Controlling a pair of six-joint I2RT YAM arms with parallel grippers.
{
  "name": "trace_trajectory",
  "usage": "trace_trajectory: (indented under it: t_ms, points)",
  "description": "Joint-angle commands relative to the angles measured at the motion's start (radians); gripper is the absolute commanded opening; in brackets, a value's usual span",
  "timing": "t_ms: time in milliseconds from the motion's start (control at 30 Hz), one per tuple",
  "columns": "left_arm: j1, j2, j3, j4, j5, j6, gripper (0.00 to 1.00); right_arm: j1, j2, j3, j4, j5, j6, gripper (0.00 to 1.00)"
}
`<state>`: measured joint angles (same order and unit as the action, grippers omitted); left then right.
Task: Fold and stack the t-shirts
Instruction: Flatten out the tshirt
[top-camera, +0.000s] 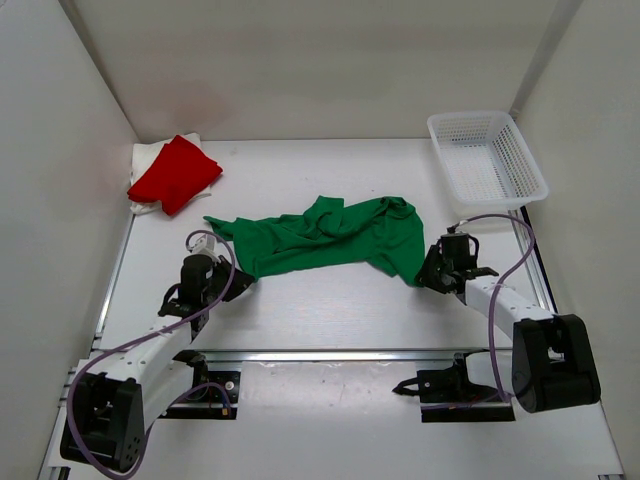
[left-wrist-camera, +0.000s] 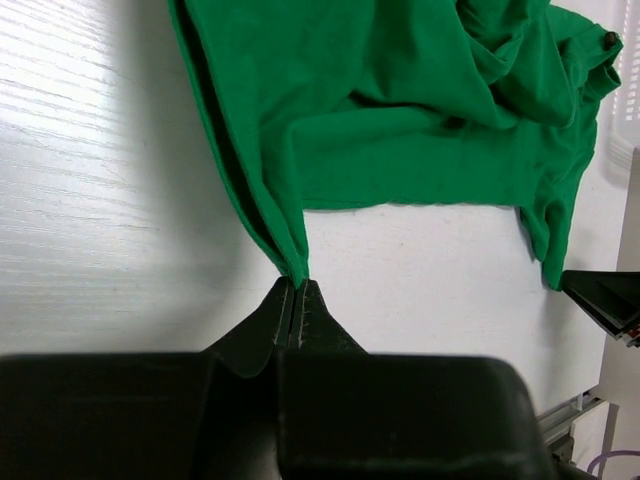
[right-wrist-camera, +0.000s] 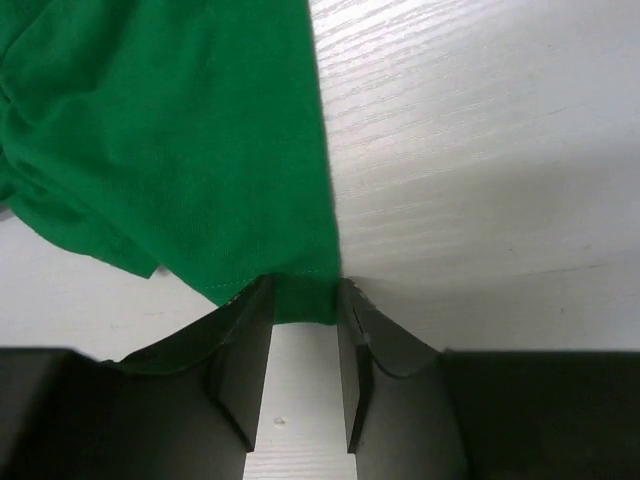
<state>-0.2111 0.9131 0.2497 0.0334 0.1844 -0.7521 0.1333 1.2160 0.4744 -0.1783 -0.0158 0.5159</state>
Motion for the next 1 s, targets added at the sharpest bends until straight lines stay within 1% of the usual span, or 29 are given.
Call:
trace_trajectory:
  t_ms: [0,100,200,233,267,333,400,433,467,500,533,567,600,633,667,700,733,767,800,833,867,900,933,967]
  points:
    - [0.010,-0.016,0.019,0.023,0.029,-0.009,0.00,0.028,0.025,0.001,-0.064,0.013,-0.005,0.30]
    - [0.009,-0.016,0.016,0.020,0.029,-0.010,0.00,0.040,0.043,0.015,-0.078,0.013,-0.008,0.21]
    - [0.001,-0.013,0.023,0.026,0.026,0.000,0.00,0.066,0.075,0.020,-0.081,0.014,-0.002,0.06]
    - [-0.004,-0.010,0.031,0.028,0.027,-0.003,0.00,0.063,0.088,0.029,-0.088,0.039,-0.002,0.05]
    - [-0.004,-0.008,0.033,0.026,0.023,-0.003,0.00,0.066,0.089,0.032,-0.087,0.048,0.001,0.00]
    - [-0.002,-0.005,0.037,0.020,0.017,0.019,0.00,0.077,0.071,0.038,-0.090,0.071,0.004,0.00]
    - [-0.017,0.000,0.068,0.010,0.020,0.022,0.00,0.065,0.016,0.055,-0.105,0.094,0.003,0.00]
    - [-0.020,0.003,0.078,0.005,0.033,0.036,0.00,0.058,-0.034,0.075,-0.140,0.106,-0.013,0.00]
    - [-0.033,0.016,0.115,-0.010,0.046,0.046,0.00,0.048,-0.106,0.090,-0.191,0.123,-0.016,0.00]
    - [-0.039,0.041,0.184,-0.033,0.064,0.068,0.00,0.039,-0.175,0.130,-0.244,0.128,-0.033,0.00]
    - [-0.046,0.058,0.228,-0.091,0.075,0.101,0.00,0.031,-0.218,0.182,-0.275,0.152,-0.042,0.00]
    - [-0.065,0.094,0.335,-0.124,0.081,0.121,0.00,0.029,-0.287,0.217,-0.333,0.168,-0.057,0.00]
    - [-0.071,0.139,0.458,-0.185,0.093,0.150,0.00,0.022,-0.332,0.298,-0.390,0.181,-0.076,0.00]
    - [-0.068,0.153,0.511,-0.219,0.131,0.161,0.00,0.019,-0.345,0.399,-0.424,0.203,-0.094,0.00]
    - [-0.036,0.174,0.605,-0.228,0.197,0.139,0.00,0.020,-0.369,0.509,-0.488,0.232,-0.111,0.00]
    - [0.013,0.188,0.670,-0.216,0.243,0.123,0.00,0.040,-0.369,0.565,-0.554,0.282,-0.114,0.00]
    - [0.048,0.187,0.697,-0.187,0.338,0.070,0.00,0.073,-0.374,0.692,-0.581,0.313,-0.137,0.00]
    - [0.111,0.170,0.745,-0.173,0.390,0.030,0.00,0.090,-0.362,0.825,-0.645,0.371,-0.146,0.00]
    - [0.183,0.152,0.801,-0.171,0.423,0.016,0.00,0.132,-0.345,0.892,-0.696,0.411,-0.154,0.00]
    - [0.211,0.130,0.833,-0.155,0.444,-0.018,0.00,0.170,-0.334,1.020,-0.719,0.428,-0.165,0.00]
    - [0.310,0.119,0.850,-0.136,0.507,-0.073,0.00,0.202,-0.307,1.141,-0.760,0.450,-0.169,0.00]
    - [0.400,0.110,0.870,-0.080,0.580,-0.113,0.00,0.216,-0.279,1.199,-0.791,0.456,-0.180,0.00]
    - [0.462,0.107,0.885,-0.020,0.622,-0.181,0.00,0.233,-0.251,1.293,-0.790,0.450,-0.201,0.00]
    - [0.482,0.110,0.892,0.027,0.645,-0.238,0.00,0.229,-0.237,1.370,-0.787,0.447,-0.227,0.00]
